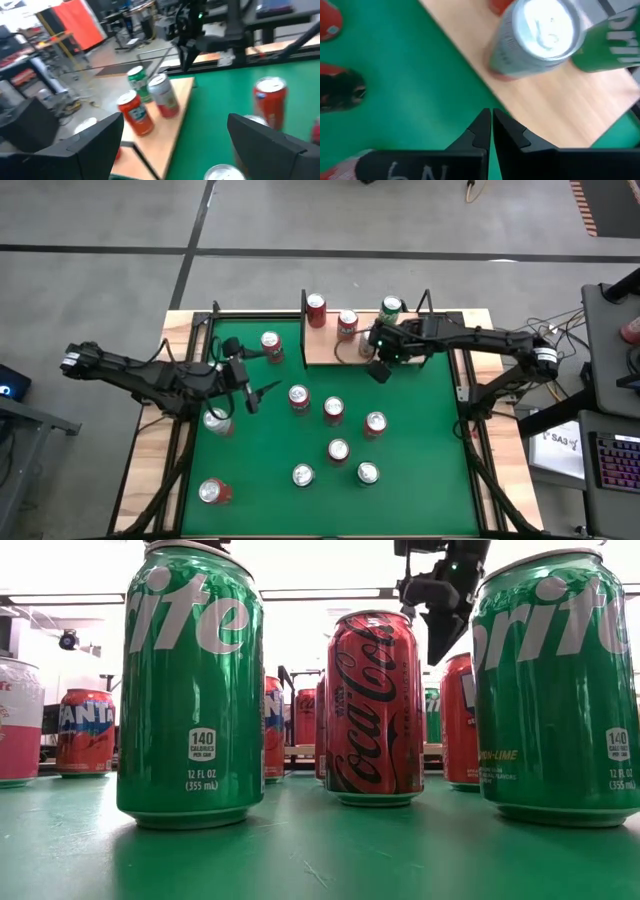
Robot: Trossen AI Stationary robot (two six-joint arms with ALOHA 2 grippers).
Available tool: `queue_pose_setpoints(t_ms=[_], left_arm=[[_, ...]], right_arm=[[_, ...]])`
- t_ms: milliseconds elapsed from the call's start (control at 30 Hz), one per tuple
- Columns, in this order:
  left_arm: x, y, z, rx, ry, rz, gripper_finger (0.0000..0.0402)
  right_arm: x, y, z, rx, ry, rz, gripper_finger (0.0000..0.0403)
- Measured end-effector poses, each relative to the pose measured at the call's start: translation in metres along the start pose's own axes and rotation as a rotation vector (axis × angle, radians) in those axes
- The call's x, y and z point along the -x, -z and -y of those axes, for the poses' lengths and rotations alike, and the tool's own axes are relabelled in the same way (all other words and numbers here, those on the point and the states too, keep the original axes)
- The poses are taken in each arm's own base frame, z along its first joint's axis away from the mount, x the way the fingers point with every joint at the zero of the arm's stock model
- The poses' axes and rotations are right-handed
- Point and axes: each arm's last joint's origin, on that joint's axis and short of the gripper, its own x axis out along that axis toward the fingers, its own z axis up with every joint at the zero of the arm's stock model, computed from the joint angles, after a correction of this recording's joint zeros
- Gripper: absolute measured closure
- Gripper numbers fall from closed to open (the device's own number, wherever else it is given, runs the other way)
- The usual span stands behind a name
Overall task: Place canned beverage on shelf
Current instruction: Put the pink-white soda can on the shelf
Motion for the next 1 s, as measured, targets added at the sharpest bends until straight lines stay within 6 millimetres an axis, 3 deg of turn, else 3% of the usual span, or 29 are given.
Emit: queue_pose_setpoints(t_ms=[333,1000], left_arm=[[0.001,-0.001,-0.002,-0.035,-0.034,0.021,0.0061],[0.007,-0.006,-0.009,-0.087,-0.085,0.04,0.0061]], right_arm=[[-0.007,-0.015,0.021,-0.016,-0.012,0.056,0.0394],[-0.024,-0.023,0.022,0.004,-0.01,0.051,0.0394]])
